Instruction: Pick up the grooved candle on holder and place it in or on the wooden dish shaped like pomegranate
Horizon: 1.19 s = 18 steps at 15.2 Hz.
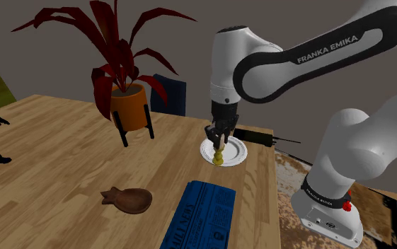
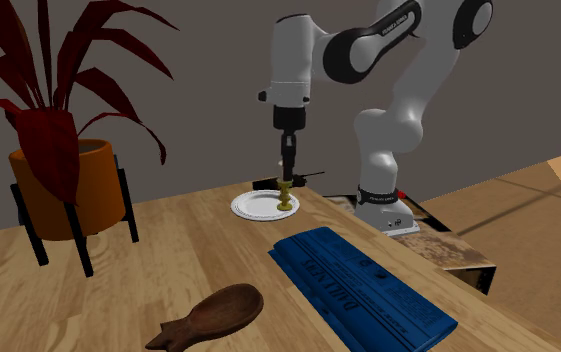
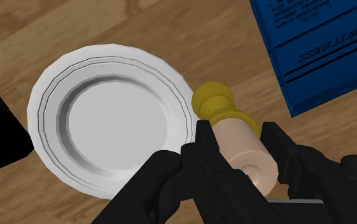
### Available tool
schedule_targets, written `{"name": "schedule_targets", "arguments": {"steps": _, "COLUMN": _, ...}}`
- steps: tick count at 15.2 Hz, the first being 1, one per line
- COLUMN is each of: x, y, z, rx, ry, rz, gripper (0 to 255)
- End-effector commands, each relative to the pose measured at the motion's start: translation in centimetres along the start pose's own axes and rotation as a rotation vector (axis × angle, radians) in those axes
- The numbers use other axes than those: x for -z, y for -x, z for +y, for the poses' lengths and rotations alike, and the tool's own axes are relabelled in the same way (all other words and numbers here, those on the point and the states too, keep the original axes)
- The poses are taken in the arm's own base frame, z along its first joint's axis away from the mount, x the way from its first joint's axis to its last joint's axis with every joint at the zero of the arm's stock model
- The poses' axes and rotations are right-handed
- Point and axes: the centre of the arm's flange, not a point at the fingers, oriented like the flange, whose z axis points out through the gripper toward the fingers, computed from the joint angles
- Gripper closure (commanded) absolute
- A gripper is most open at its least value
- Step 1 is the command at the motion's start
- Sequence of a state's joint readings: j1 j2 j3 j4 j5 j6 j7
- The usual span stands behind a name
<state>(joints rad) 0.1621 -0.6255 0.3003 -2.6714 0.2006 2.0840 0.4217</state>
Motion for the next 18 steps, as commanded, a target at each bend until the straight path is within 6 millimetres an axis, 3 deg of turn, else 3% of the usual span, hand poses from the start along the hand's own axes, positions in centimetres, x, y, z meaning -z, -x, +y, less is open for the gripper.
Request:
{"name": "schedule_targets", "arguments": {"steps": 1, "x": 1.0, "y": 0.0, "z": 0.0, "rx": 0.000, "ry": 0.000, "rz": -0.001, "gripper": 255}}
{"name": "schedule_targets", "arguments": {"steps": 8, "x": 4.4, "y": -0.1, "z": -0.1, "rx": 0.000, "ry": 0.000, "rz": -0.001, "gripper": 255}}
{"name": "schedule_targets", "arguments": {"steps": 18, "x": 5.7, "y": -4.9, "z": -12.3, "rx": 0.000, "ry": 0.000, "rz": -0.001, "gripper": 255}}
